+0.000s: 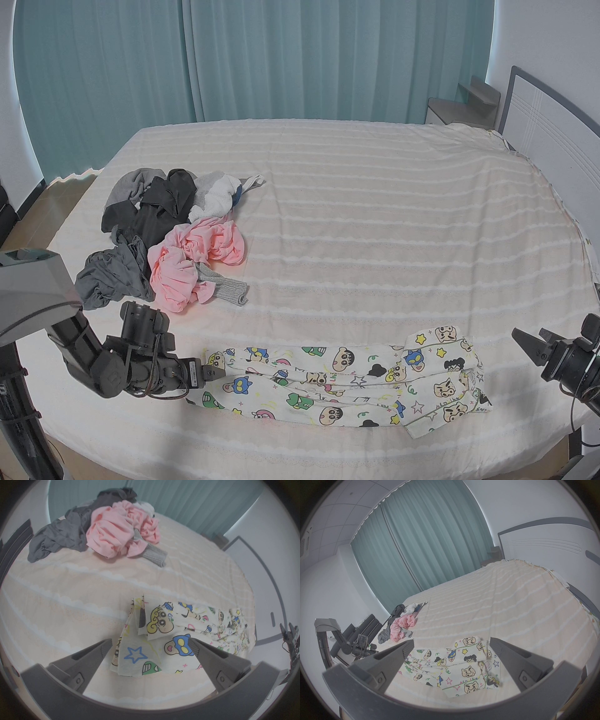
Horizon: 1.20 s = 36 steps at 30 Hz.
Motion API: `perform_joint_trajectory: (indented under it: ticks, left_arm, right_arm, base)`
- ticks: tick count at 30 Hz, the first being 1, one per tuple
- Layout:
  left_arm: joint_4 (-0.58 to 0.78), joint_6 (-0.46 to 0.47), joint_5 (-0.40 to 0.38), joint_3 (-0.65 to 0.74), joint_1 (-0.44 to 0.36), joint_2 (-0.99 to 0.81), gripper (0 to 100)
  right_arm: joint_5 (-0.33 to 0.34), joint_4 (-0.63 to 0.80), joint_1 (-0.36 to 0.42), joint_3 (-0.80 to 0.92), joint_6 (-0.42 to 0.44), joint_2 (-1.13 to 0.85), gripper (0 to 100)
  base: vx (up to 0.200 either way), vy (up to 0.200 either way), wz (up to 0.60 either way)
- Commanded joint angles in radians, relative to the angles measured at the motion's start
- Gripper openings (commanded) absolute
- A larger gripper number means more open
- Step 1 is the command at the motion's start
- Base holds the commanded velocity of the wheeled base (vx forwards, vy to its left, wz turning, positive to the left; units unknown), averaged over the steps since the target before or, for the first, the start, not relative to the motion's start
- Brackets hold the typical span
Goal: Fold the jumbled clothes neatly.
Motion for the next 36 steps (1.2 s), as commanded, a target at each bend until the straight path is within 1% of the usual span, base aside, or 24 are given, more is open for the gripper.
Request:
perform_joint_trajectory:
  ticks: [1, 2, 4, 5, 6, 7, 8, 9, 11, 12, 17, 23, 36]
  left_arm:
    - [0.284, 0.091, -0.028, -0.271, 0.008, -0.018, 100]
    - [0.291, 0.125, -0.03, -0.29, 0.009, -0.013, 100]
    - [0.301, 0.176, -0.03, -0.296, 0.015, -0.01, 100]
    - [0.313, 0.226, -0.031, -0.302, 0.018, -0.007, 100]
    - [0.322, 0.246, -0.033, -0.305, 0.018, -0.001, 100]
    - [0.325, 0.249, -0.033, -0.306, 0.018, -0.001, 100]
    - [0.341, 0.261, -0.034, -0.319, 0.014, 0.025, 100]
    - [0.341, 0.266, -0.034, -0.322, 0.012, 0.036, 100]
    - [0.341, 0.269, -0.034, -0.326, 0.012, 0.048, 100]
    - [0.341, 0.286, -0.034, -0.328, 0.012, 0.071, 100]
    - [0.342, 0.35, -0.031, -0.326, 0.012, 0.119, 100]
    - [0.334, 0.37, -0.028, -0.343, 0.011, 0.17, 100]
    - [0.334, 0.409, -0.034, -0.349, 0.006, 0.179, 100]
  right_arm:
    - [-0.004, 0.172, 0.004, 0.019, 0.039, -0.201, 100]
    - [0.0, 0.215, 0.01, 0.019, 0.058, -0.246, 100]
    - [0.013, 0.241, 0.029, 0.019, 0.07, -0.275, 100]
    - [0.023, 0.255, 0.055, 0.019, 0.081, -0.295, 100]
    - [0.025, 0.259, 0.068, 0.019, 0.09, -0.297, 100]
    - [0.025, 0.259, 0.072, 0.019, 0.095, -0.297, 100]
    - [0.025, 0.265, 0.085, 0.019, 0.13, -0.289, 100]
    - [0.026, 0.265, 0.087, 0.019, 0.145, -0.287, 100]
    - [0.026, 0.265, 0.087, 0.019, 0.161, -0.287, 100]
    - [0.026, 0.268, 0.087, 0.019, 0.17, -0.287, 100]
    - [0.026, 0.288, 0.105, 0.019, 0.173, -0.289, 100]
    - [0.026, 0.305, 0.128, 0.019, 0.173, -0.3, 100]
    - [0.026, 0.321, 0.13, 0.019, 0.174, -0.3, 100]
  base:
    - [0.0, 0.0, 0.0]
    - [0.0, 0.0, 0.0]
    - [0.0, 0.0, 0.0]
    - [0.0, 0.0, 0.0]
    - [0.0, 0.0, 0.0]
    - [0.0, 0.0, 0.0]
    - [0.0, 0.0, 0.0]
    - [0.0, 0.0, 0.0]
    - [0.0, 0.0, 0.0]
    - [0.0, 0.0, 0.0]
    - [0.0, 0.0, 0.0]
    - [0.0, 0.0, 0.0]
    - [0.0, 0.0, 0.0]
